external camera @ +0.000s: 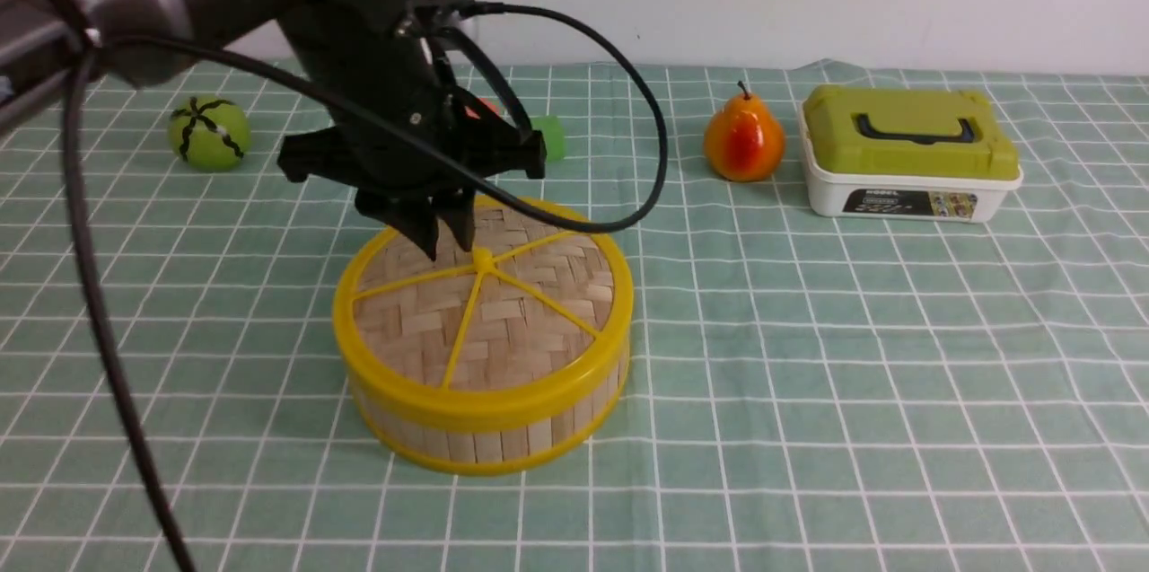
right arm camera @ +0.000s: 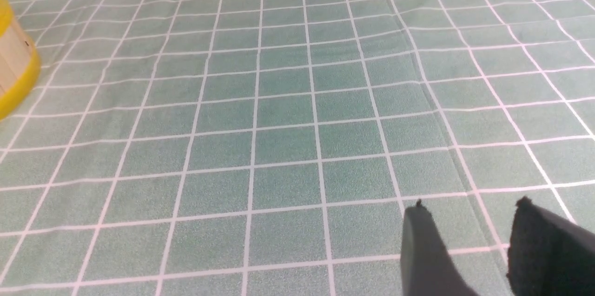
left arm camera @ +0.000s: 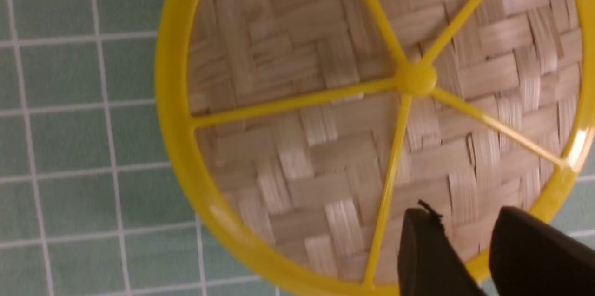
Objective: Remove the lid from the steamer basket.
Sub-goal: Use the left arm to lift the lid of the steamer
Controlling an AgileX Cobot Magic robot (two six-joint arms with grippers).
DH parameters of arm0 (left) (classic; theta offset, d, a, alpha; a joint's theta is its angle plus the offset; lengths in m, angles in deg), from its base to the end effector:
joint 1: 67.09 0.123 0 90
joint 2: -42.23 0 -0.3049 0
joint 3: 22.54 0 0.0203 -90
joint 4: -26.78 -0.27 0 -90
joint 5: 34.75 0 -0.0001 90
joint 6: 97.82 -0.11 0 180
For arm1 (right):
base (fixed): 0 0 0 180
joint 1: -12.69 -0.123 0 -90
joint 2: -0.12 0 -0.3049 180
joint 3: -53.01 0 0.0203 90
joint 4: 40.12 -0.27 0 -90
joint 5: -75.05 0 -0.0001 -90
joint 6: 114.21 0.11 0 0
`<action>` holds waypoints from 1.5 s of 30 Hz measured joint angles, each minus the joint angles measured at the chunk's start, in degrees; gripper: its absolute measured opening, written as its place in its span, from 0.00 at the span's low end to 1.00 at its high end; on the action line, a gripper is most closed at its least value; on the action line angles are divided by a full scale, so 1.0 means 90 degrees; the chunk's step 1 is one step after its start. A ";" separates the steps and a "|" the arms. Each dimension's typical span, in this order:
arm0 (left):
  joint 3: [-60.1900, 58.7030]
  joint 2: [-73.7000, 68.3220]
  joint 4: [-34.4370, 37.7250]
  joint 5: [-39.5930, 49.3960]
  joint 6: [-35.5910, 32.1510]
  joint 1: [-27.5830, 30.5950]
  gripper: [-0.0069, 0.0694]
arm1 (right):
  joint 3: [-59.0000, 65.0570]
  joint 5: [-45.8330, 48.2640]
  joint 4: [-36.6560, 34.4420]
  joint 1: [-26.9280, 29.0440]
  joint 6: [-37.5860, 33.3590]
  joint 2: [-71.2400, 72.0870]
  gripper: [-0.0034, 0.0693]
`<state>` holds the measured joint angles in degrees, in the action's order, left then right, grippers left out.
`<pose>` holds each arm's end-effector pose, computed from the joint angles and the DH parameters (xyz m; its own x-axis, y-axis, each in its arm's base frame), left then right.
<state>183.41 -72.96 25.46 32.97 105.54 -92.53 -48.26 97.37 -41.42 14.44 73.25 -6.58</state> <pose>0.4005 -0.1879 0.3215 -0.9296 0.0121 -0.3683 0.0660 0.9888 -0.1340 0.0694 -0.0012 0.1667 -0.2978 0.1598 -0.9412 0.0680 0.9869 0.1460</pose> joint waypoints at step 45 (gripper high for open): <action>0.1158 -0.1529 -0.0547 -0.0029 0.0006 -0.0031 0.23 | 0.0000 0.0000 0.0000 0.0000 0.0000 0.0000 0.38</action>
<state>193.83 -86.72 20.54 32.70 105.59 -92.81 -48.26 97.37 -41.42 14.44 73.25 -6.58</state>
